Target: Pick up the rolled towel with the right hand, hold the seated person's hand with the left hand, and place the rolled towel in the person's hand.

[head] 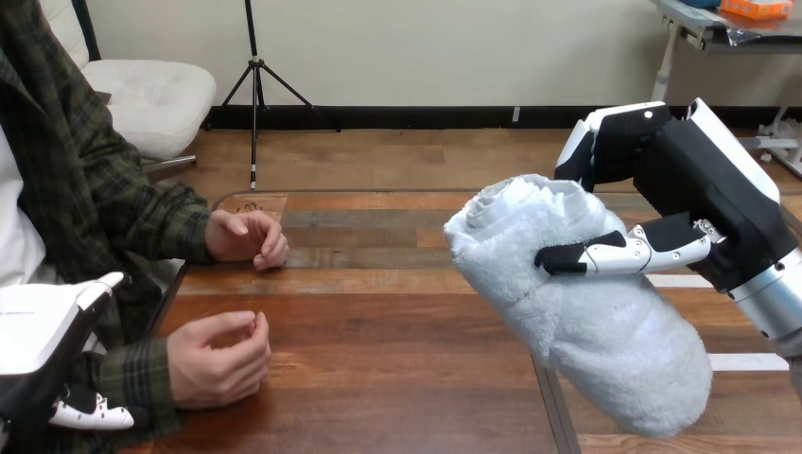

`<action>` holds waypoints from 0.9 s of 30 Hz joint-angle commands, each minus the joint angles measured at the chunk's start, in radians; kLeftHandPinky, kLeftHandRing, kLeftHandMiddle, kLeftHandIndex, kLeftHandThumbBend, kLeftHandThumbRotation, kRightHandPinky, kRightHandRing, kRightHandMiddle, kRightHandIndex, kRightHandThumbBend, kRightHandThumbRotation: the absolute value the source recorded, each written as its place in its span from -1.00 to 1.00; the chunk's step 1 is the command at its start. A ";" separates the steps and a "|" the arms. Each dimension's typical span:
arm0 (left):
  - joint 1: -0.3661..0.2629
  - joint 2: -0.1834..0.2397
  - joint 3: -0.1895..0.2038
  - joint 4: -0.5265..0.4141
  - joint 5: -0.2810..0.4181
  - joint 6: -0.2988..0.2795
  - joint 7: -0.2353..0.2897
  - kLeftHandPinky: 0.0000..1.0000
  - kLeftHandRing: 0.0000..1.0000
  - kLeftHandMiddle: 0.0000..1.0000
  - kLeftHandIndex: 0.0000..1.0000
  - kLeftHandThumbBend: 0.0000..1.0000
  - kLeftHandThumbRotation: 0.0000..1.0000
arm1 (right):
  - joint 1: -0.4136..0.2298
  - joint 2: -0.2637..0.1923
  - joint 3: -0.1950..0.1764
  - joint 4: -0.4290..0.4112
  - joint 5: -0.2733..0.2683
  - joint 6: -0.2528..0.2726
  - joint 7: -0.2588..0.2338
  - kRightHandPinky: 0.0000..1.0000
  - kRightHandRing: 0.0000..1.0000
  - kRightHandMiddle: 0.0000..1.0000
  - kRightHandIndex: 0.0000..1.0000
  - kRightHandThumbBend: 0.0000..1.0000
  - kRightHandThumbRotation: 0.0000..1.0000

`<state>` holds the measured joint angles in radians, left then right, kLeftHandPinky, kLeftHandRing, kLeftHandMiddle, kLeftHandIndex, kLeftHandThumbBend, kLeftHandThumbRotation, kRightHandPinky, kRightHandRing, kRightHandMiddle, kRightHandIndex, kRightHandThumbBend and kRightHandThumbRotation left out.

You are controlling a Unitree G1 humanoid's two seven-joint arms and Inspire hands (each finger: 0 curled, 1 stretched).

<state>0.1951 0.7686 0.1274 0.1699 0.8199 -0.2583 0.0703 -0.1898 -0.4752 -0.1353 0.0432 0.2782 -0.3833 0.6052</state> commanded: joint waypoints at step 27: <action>-0.220 0.051 -0.168 0.288 0.012 0.014 0.010 0.67 0.68 0.71 0.74 1.00 -0.36 | -0.004 -0.025 -0.057 -0.092 0.008 0.026 -0.021 -0.70 -0.58 -0.41 -0.29 0.60 -1.00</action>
<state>0.0393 0.7982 -0.0003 0.3880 0.8345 -0.2322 0.0560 -0.1653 -0.4795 -0.1580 0.0096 0.2749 -0.3687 0.6043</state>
